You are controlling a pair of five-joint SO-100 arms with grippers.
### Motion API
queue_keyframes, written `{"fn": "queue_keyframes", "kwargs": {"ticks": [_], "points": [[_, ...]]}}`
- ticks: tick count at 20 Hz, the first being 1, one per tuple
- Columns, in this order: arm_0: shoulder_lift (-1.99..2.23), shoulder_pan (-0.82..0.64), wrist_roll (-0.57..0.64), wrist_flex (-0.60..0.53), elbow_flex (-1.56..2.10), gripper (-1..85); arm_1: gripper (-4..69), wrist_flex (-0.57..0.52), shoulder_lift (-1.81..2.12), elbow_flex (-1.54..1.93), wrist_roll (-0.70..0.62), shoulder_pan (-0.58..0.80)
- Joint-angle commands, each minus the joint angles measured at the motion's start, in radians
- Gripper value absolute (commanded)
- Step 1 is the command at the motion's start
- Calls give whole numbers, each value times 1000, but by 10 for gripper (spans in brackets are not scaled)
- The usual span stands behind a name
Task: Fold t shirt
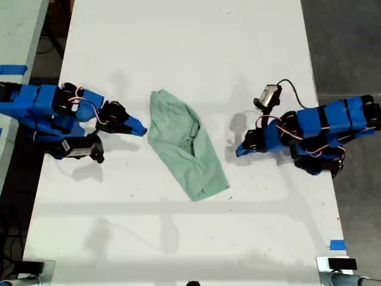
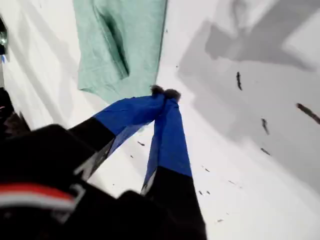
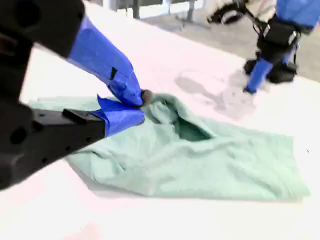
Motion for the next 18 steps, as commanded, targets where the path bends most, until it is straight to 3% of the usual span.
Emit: {"fn": "queue_keyframes", "kwargs": {"ticks": [1,3,4,11,13,14,16,18], "points": [[-854,114,-74,262,-813,120,90,-14,-227,-249,11,-69],[-1157,169,-66,314,-1147,167,235,43,-416,-428,-8,-106],[-1249,186,-60,314,-1252,181,254,91,-494,-508,-2,-114],[-1529,212,-64,276,-1488,214,180,3,-698,-561,-72,-104],[-1577,219,-31,239,-1493,137,165,-31,-741,-563,-72,-110],[-1603,224,3,215,-1500,2,155,-52,-764,-563,-74,-118],[-1634,252,17,198,-1513,-2,123,-97,-834,-583,-92,-132],[-1637,279,57,207,-1509,-2,15,-98,-919,-650,-98,-155]]}}
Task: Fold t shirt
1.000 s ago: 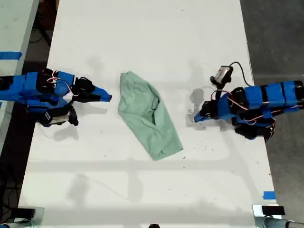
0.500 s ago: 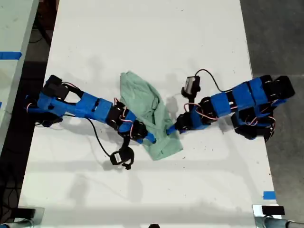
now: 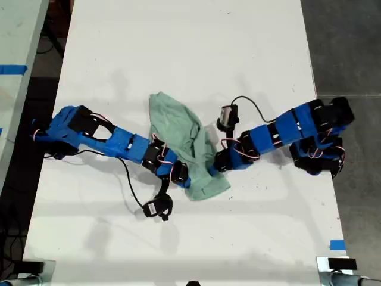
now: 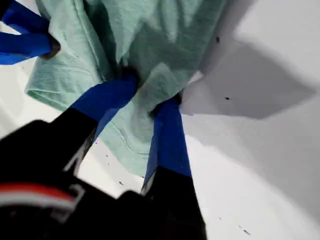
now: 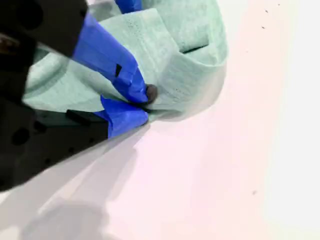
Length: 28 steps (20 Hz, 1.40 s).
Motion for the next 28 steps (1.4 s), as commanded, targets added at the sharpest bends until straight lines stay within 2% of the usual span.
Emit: {"fn": "queue_keyframes", "kwargs": {"ticks": [1,3,7,9,14,19,22,24,27,28], "points": [[6,74,66,6,-29,-3,15,-14,-91,-120,-17,-46],[21,109,98,77,-18,-3,15,61,-199,-287,-12,-91],[135,169,72,232,26,-3,-7,310,-420,-726,-23,-144],[204,175,66,275,28,-3,-14,342,-397,-784,-28,-144],[368,118,69,370,40,-3,-15,325,-245,-802,-104,-109],[374,110,54,379,38,-1,-15,304,-241,-785,-117,-83],[259,156,-149,426,9,217,-15,296,-250,-772,-107,-86],[187,175,-209,433,-11,255,-15,293,-259,-765,-104,-86],[127,147,-163,331,-40,222,-15,268,-275,-769,-107,-84],[100,130,-67,255,-40,89,-15,264,-278,-770,-107,-84]]}}
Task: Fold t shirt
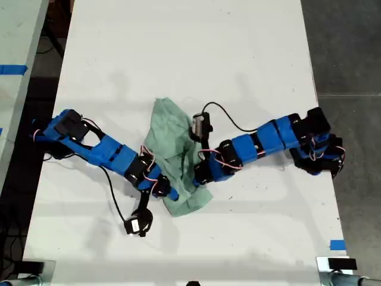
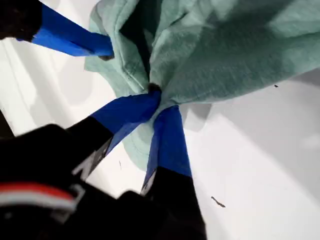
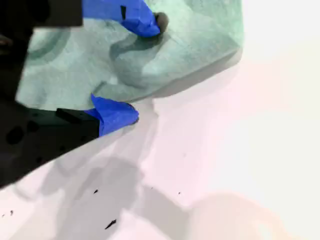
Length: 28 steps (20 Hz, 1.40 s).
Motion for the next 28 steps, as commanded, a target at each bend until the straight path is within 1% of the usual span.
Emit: {"fn": "queue_keyframes", "kwargs": {"ticks": [1,2,4,8,9,11,12,14,16,17,18,19,20,21,22,23,24,25,26,27,28], "points": [[-37,-35,137,-161,-60,-3,-15,-38,38,-44,-8,12],[-51,-37,144,-179,-61,-3,-15,-37,38,-44,-9,12],[-11,-23,158,-158,-60,-3,-15,-32,43,-46,-12,9],[238,17,183,-91,-35,-3,-15,-41,55,-98,-41,-3],[307,2,186,-43,-21,-3,-15,-41,69,-132,-52,11],[440,-107,169,123,48,-3,-15,-60,129,-158,-71,75],[529,-179,169,167,120,-3,-15,-81,167,-149,-78,124],[769,-319,184,152,327,-3,-15,-155,229,-120,-98,235],[1037,-468,229,69,588,-3,-12,-202,238,-101,-101,339],[1155,-545,210,57,713,53,54,-219,238,-72,-41,379],[1253,-614,186,67,819,107,144,-241,247,-18,23,414],[1331,-672,161,101,894,145,195,-242,264,18,48,453],[1397,-713,129,135,954,180,280,-196,275,14,51,486],[1457,-746,124,150,997,192,344,-167,290,12,32,520],[1491,-767,124,169,1014,198,377,-147,305,14,8,545],[1497,-782,141,196,1009,196,377,-112,316,5,-28,568],[1502,-802,222,196,1006,121,326,-51,328,-9,-55,591],[1520,-807,304,178,1008,-2,-7,32,360,-9,-63,614],[1552,-798,310,198,1003,-3,-20,118,417,21,-43,634],[1595,-788,319,232,1002,-3,-21,181,500,86,-44,649],[1671,-772,345,245,1006,-3,-21,210,617,187,-67,655]]}}
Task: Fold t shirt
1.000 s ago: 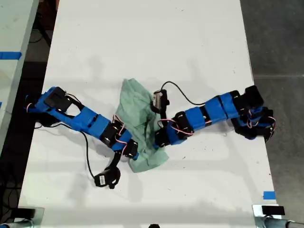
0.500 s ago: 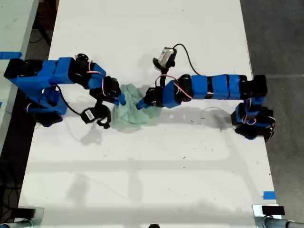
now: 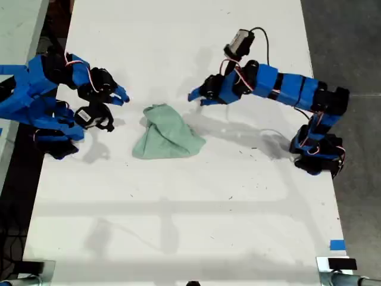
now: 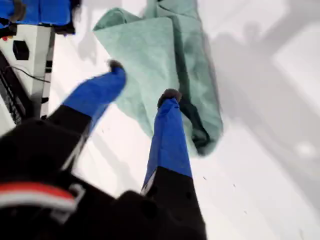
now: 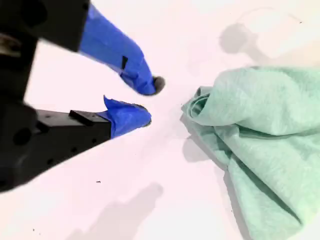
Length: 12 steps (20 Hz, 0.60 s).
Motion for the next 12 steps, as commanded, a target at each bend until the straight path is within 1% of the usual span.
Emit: {"fn": "queue_keyframes", "kwargs": {"ticks": [1,2,3,4,5,6,7,8,9,10,11,12], "points": [[204,31,58,26,0,-3,-21,89,365,221,-63,21],[324,48,92,21,20,-3,-21,91,545,373,-67,5],[445,77,100,8,64,-4,-21,55,750,540,-60,-40],[552,144,101,-38,144,-4,-21,17,953,710,-37,-107],[661,241,115,-152,284,-4,-21,-23,1135,874,-15,-187],[778,322,130,-307,471,-4,-21,-77,1304,1043,5,-262],[873,371,141,-442,644,-4,-22,-140,1470,1213,6,-330],[948,388,135,-514,799,-4,-22,-160,1629,1364,8,-373],[1012,393,77,-522,928,-2,-22,-143,1819,1509,-8,-400],[1009,394,26,-511,1006,4,-22,-101,1838,1591,3,-419],[1009,402,23,-525,1063,65,-22,-110,1832,1666,-32,-428],[1011,414,29,-531,1081,79,-24,-135,1833,1735,-81,-436]]}}
